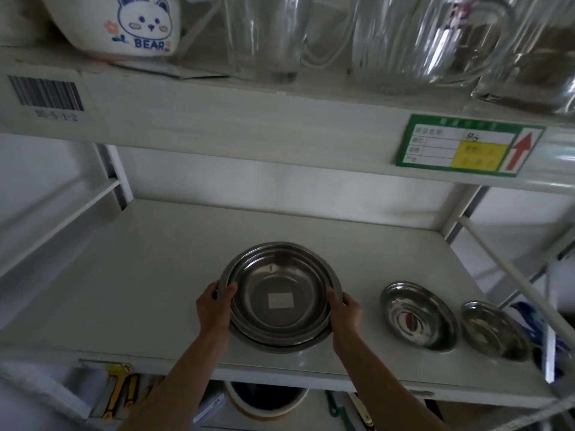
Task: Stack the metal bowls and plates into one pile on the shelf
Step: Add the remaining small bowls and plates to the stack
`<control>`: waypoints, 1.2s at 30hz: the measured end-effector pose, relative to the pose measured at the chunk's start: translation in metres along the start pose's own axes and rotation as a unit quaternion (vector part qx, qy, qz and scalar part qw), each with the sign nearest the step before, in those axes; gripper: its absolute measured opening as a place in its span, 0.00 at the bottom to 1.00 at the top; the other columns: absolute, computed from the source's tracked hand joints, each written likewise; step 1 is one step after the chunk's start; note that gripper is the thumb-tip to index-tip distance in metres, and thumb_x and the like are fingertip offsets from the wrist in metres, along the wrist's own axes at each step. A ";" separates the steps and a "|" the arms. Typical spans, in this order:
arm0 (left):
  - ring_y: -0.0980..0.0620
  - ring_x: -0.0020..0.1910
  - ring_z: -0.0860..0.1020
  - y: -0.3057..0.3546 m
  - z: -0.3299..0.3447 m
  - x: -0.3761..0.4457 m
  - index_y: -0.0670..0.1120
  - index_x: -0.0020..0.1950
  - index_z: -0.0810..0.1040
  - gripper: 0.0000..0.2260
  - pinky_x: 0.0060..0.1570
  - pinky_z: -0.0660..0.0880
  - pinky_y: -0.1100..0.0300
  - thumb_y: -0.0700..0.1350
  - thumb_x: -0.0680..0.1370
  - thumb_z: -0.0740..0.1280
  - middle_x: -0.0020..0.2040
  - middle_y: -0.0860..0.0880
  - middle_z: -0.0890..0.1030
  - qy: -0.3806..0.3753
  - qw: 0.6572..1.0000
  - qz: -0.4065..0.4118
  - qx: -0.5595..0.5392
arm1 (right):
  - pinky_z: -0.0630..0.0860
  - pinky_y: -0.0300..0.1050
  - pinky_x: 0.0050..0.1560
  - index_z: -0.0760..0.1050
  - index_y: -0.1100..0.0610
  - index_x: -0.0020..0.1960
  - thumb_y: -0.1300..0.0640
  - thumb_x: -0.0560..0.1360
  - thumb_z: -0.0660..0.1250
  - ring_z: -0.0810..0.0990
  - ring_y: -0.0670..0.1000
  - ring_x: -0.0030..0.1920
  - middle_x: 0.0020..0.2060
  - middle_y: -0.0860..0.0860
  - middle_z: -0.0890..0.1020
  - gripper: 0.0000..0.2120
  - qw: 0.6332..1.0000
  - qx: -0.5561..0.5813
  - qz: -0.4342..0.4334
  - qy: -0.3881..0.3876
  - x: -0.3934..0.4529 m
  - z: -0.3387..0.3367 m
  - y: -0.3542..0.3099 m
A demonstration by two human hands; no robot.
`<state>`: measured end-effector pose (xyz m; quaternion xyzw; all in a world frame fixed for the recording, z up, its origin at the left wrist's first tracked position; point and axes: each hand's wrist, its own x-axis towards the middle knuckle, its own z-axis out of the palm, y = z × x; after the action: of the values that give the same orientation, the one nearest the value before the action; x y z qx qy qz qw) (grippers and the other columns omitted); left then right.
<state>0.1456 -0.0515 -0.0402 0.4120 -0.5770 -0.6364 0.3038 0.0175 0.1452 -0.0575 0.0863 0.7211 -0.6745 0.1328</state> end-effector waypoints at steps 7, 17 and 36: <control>0.49 0.38 0.77 -0.010 0.004 0.000 0.39 0.50 0.81 0.08 0.39 0.73 0.60 0.42 0.75 0.70 0.41 0.43 0.81 -0.010 1.000 -0.005 0.016 | 0.68 0.47 0.38 0.80 0.63 0.41 0.52 0.75 0.69 0.73 0.52 0.35 0.31 0.57 0.75 0.13 1.000 -0.007 -0.006 0.016 -0.001 -0.009 0.010; 0.43 0.46 0.80 -0.011 0.003 0.005 0.42 0.54 0.80 0.11 0.48 0.76 0.53 0.44 0.73 0.72 0.44 0.44 0.82 0.001 0.998 -0.004 0.059 | 0.68 0.46 0.35 0.78 0.65 0.41 0.50 0.76 0.69 0.72 0.52 0.34 0.29 0.54 0.73 0.16 0.999 -0.044 -0.008 -0.008 0.003 -0.013 0.010; 0.57 0.42 0.80 0.044 0.093 -0.052 0.41 0.54 0.78 0.10 0.47 0.77 0.60 0.44 0.75 0.68 0.48 0.45 0.81 -0.028 0.981 0.186 0.051 | 0.69 0.39 0.39 0.78 0.53 0.53 0.47 0.77 0.66 0.78 0.50 0.44 0.43 0.49 0.80 0.11 0.983 -0.045 -0.152 0.092 0.014 -0.049 -0.061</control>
<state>0.0854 0.0318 0.0120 0.2944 -0.6835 -0.5499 0.3791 -0.0179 0.1886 -0.0007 0.0312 0.7646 -0.6428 -0.0345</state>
